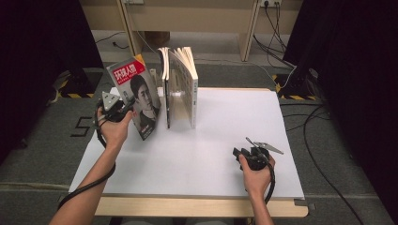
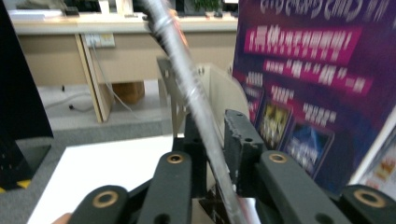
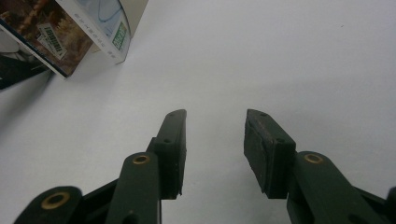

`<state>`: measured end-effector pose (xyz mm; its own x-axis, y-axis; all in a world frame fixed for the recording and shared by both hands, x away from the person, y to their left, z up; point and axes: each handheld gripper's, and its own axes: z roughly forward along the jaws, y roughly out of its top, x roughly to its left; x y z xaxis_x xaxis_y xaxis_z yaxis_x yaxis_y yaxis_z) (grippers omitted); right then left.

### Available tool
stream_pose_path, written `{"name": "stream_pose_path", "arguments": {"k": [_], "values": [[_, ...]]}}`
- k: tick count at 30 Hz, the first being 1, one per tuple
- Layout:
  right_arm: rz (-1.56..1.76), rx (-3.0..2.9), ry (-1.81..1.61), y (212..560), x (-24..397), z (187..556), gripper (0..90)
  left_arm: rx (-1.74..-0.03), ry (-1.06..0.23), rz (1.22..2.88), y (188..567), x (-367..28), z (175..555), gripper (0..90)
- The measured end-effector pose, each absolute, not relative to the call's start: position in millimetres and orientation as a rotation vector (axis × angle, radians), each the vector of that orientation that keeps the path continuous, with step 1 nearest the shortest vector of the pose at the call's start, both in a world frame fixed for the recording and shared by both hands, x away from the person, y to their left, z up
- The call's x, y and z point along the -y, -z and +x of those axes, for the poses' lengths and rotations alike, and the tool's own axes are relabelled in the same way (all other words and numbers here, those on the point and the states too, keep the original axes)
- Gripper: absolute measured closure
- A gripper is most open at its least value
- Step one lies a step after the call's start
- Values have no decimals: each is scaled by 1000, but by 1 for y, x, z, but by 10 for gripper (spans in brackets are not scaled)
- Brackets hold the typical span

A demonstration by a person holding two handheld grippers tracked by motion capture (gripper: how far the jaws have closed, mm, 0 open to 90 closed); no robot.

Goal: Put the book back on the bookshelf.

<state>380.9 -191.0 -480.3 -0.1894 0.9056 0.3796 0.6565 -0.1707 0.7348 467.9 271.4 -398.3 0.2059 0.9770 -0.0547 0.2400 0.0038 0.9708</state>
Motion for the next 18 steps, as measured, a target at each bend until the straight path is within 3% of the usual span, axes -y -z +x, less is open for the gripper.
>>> {"name": "stream_pose_path", "arguments": {"k": [6, 18], "values": [[1799, -1824, -1285, 481, 190, 381, 590, -1231, -837, 1478, 413, -273, 469, 746], [1815, -1827, -1285, 482, 190, 381, 582, -1277, -811, 1405, 390, -281, 481, 694]]}}
